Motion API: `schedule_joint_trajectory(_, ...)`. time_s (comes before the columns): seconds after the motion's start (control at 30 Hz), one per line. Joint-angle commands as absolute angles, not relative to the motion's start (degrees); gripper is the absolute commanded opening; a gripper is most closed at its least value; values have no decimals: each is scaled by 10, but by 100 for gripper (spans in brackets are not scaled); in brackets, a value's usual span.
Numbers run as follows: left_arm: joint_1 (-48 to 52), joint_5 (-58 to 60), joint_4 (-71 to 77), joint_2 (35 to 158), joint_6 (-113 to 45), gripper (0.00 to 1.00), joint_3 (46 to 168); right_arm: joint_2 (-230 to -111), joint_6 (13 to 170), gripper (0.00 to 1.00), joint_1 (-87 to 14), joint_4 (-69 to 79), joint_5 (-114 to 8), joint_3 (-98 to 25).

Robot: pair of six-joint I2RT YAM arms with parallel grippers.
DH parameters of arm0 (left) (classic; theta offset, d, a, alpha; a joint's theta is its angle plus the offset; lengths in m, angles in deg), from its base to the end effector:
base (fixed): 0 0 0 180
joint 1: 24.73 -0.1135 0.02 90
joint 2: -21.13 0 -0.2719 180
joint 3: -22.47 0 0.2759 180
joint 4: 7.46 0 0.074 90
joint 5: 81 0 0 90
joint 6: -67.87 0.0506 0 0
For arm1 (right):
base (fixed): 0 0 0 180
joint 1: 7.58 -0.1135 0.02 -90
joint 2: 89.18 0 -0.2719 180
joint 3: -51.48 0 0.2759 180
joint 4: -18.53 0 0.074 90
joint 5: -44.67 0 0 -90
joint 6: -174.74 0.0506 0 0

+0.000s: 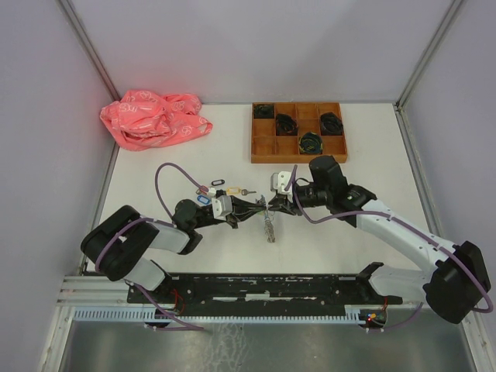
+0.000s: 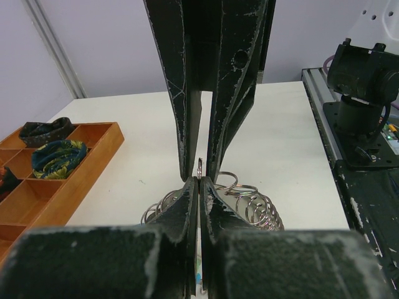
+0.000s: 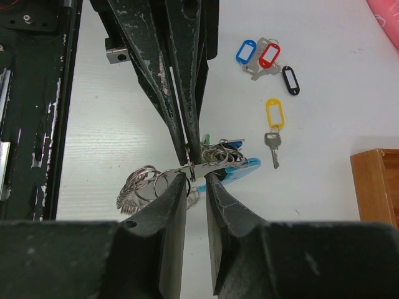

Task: Put the keys on the keyring

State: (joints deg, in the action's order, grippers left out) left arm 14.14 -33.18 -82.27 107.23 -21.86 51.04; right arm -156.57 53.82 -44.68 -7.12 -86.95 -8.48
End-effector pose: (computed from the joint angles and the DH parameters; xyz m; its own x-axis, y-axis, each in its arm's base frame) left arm 0.1781 -0.1872 0.1851 0.2358 -0.1856 -0.9539 0.9631 0.1755 0.2039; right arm 0.2052 0.1974 0.2678 0.0863 -0.4163 -0.9051 -0.9913 0.0543 -0.1196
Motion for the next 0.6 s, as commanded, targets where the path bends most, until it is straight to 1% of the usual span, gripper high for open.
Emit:
schedule_joint_trajectory(0.0, 142, -342, -940, 1068, -203, 3, 523, -1558, 536, 26, -446, -62, -890, -118)
schedule_joint_trajectory(0.37, 142, -341, -939, 1069, -201, 3, 523, -1568, 533, 27, -445, -78, -894, -130)
schedule_joint_trajectory(0.57, 142, -347, -939, 1068, -204, 3, 524, -1575, 532, 25, -445, -77, -890, -133)
